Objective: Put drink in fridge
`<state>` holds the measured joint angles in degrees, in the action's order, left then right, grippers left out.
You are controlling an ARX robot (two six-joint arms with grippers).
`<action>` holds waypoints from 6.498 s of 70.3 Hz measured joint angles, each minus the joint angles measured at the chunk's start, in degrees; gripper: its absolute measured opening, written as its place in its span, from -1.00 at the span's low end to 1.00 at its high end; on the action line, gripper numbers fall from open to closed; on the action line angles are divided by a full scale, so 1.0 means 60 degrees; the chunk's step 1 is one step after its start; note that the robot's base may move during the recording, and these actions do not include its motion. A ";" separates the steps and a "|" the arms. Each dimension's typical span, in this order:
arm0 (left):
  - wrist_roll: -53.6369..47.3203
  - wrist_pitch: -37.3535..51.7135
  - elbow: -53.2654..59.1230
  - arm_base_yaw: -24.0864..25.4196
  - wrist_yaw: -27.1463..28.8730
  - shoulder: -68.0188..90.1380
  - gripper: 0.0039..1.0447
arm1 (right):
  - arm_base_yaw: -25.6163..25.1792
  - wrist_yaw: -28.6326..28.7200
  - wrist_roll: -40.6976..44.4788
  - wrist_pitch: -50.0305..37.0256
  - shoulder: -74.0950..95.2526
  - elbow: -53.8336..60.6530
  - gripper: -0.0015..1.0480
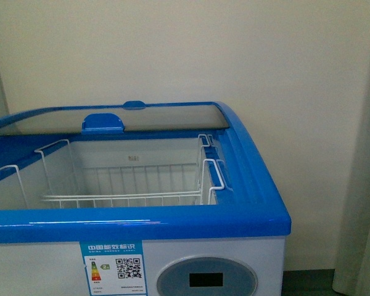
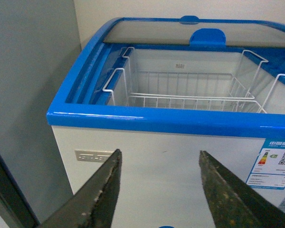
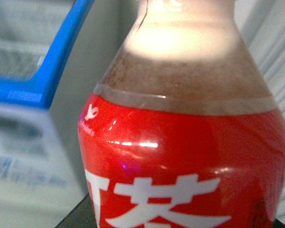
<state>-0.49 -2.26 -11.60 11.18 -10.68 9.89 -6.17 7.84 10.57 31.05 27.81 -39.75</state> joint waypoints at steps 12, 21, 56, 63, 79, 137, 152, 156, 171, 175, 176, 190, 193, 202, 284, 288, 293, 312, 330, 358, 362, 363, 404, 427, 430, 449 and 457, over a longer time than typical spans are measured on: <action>0.0033 0.0040 0.0401 -0.1104 0.1392 -0.0375 -0.57 | -0.1311 0.2597 0.2229 0.0517 0.1606 -0.1020 -0.29; 0.0044 0.0128 0.0729 -0.1796 0.1723 -0.0634 -0.95 | -0.1064 0.3894 0.5155 0.0616 0.3748 -0.3053 -0.29; 0.0058 0.0255 0.1370 -0.1829 0.1763 -0.1133 -0.96 | 0.4003 0.1122 0.9165 0.2317 1.1967 -1.1868 -0.29; 0.0058 0.0273 0.1424 -0.1832 0.1763 -0.1195 -0.96 | 0.4739 0.1031 0.9078 0.2240 1.3300 -1.3165 -0.29; 0.0062 0.0324 0.1785 -0.1836 0.1763 -0.1563 -0.96 | 0.5639 0.0845 0.8914 0.1392 1.4914 -1.3825 -0.29; 0.0066 0.0324 0.1785 -0.1836 0.1778 -0.1592 -0.96 | 0.5803 0.0586 0.9351 -0.1424 1.6935 -1.2768 -0.29; 0.0062 0.0324 0.1785 -0.1840 0.1774 -0.1596 -0.96 | 0.5792 0.0208 0.9096 -0.2277 1.7453 -1.3060 -0.30; 0.0062 0.0324 0.1785 -0.1840 0.1781 -0.1596 -0.96 | 0.5774 0.0277 0.8958 -0.2335 1.7558 -1.3165 -0.30; 0.0062 0.0324 0.1785 -0.1840 0.1781 -0.1603 -0.96 | 0.5774 -0.0168 0.9023 -0.2637 1.7959 -1.3307 -0.30; 0.0066 0.0324 0.1785 -0.1840 0.1781 -0.1603 -0.96 | 0.5734 -0.0240 0.8965 -0.2692 1.8265 -1.3307 -0.30; 0.0062 0.0324 0.1785 -0.1840 0.1778 -0.1603 -0.96 | 0.5730 -0.0255 0.8961 -0.2703 1.8294 -1.3307 -0.30; 0.0066 0.0324 0.1785 -0.1840 0.1781 -0.1606 -0.96 | 0.5796 -0.0346 0.8827 -0.2812 1.8735 -1.3256 -0.30; 0.0066 0.0324 0.1785 -0.1840 0.1781 -0.1606 -0.96 | 0.5796 -0.0346 0.8761 -0.2761 1.8735 -1.3253 -0.29; 0.0062 0.0324 0.1785 -0.1840 0.1778 -0.1606 -0.96 | 0.5781 -0.0295 0.8608 -0.2612 1.8706 -1.3253 0.29; 0.0062 0.0324 0.1785 -0.1840 0.1778 -0.1606 -0.96 | 0.1330 -0.3271 -0.2455 -0.1694 0.3406 -0.2127 0.86; 0.0062 0.0324 0.1785 -0.1840 0.1774 -0.1606 -0.96 | 0.0954 -0.3209 -0.2557 -0.1198 0.2306 -0.1585 0.86; 0.0062 0.0324 0.1785 -0.1840 0.1778 -0.1606 -0.96 | 0.0000 -0.2718 -0.2714 -0.0648 0.0521 -0.0845 0.85; 0.0066 0.0324 0.1785 -0.1840 0.1781 -0.1606 -0.96 | 0.0514 -0.1111 -0.1865 -0.3854 -0.1810 0.2648 -0.12; 0.0062 0.0324 0.1785 -0.1840 0.1778 -0.1606 -0.96 | 0.0987 -0.1264 -0.1818 -0.4488 -0.2758 0.4080 -0.95; 0.0062 0.0324 0.1785 -0.1840 0.1774 -0.1606 -0.96 | 0.0991 -0.1271 -0.1792 -0.4983 -0.3727 0.5606 -0.94; 0.0062 0.0324 0.1785 -0.1840 0.1774 -0.1606 -0.96 | 0.0991 -0.1275 -0.1792 -0.4991 -0.3792 0.5690 -0.94; 0.0062 0.0324 0.1785 -0.1840 0.1774 -0.1606 -0.96 | 0.0991 -0.1275 -0.1792 -0.4994 -0.3807 0.5708 -0.94; 0.0062 0.0324 0.1785 -0.1840 0.1774 -0.1606 -0.96 | 0.0994 -0.1290 -0.1792 -0.5144 -0.4572 0.6473 -0.94; 0.0066 0.0324 0.1785 -0.1840 0.1774 -0.1606 0.06 | 0.0994 -0.1282 -0.1785 -0.5144 -0.4590 0.6473 0.05; 0.0066 0.0324 0.1785 -0.1840 0.1774 -0.1606 0.19 | 0.0994 -0.1282 -0.1789 -0.5144 -0.4590 0.6473 0.21; 0.0062 0.0324 0.1785 -0.1840 0.1774 -0.1606 0.85 | 0.0994 -0.1282 -0.1789 -0.5144 -0.4590 0.6473 0.86; 0.0062 0.0324 0.1785 -0.1840 0.1774 -0.1606 0.85 | 0.0994 -0.1282 -0.1789 -0.5144 -0.4590 0.6473 0.86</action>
<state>-0.12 -0.32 -0.89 0.14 -0.03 0.25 -0.21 0.14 -0.16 0.19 0.27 -0.91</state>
